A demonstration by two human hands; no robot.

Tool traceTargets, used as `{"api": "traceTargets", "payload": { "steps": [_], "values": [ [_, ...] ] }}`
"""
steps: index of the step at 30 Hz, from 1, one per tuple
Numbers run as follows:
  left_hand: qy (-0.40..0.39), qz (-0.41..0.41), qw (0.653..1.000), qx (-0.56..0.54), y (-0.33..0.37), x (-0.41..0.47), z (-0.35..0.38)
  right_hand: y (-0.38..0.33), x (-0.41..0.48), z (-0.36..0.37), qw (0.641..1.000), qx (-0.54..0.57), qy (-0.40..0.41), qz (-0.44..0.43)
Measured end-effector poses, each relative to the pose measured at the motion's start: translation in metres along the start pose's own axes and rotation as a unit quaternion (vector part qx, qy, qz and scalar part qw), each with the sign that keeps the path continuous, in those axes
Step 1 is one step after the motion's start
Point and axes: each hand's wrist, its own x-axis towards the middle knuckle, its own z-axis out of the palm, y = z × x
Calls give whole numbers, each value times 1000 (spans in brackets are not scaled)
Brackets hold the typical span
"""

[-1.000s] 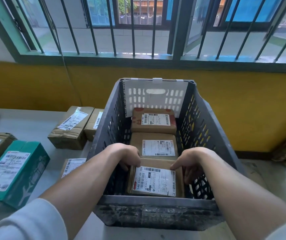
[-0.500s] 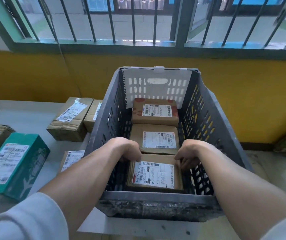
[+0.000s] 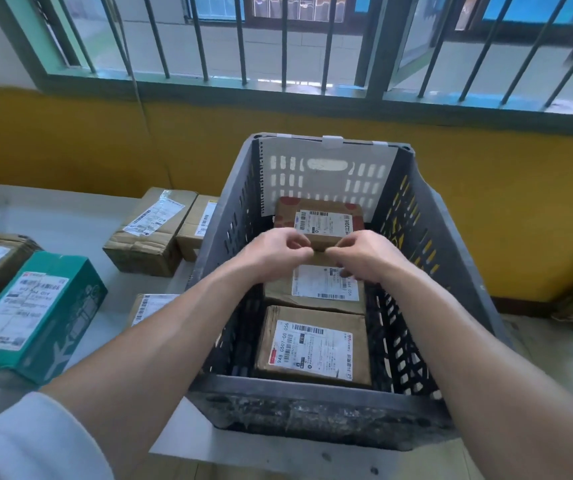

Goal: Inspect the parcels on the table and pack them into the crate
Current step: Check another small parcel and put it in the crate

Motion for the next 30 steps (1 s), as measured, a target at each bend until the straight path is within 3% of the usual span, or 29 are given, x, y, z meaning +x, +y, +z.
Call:
{"api": "traceTargets", "payload": {
  "steps": [3, 5, 7, 14, 18, 24, 30],
  "values": [
    [95, 23, 971, -217, 15, -9, -19, -34, -4, -2, 992, 117, 15, -49],
    [148, 41, 945, -290, 13, -20, -42, -64, -7, 6, 971, 226, -1, -80],
    [188, 59, 924, -326, 8, -28, -63, -91, -10, 14, 950, 295, -8, -102],
    [284, 34, 878, -384, -50, -46, -119, -163, -15, 49, 936, 311, -15, -166],
    [268, -21, 872, -409, -105, -49, -144, -205, -15, 77, 931, 330, -1, -157],
    [158, -100, 897, -400, -188, -43, -174, -267, -15, 127, 956, 260, 0, -135],
    [73, -146, 905, -393, -243, -38, -169, -284, -16, 190, 971, 235, -5, -44]
  ]
}}
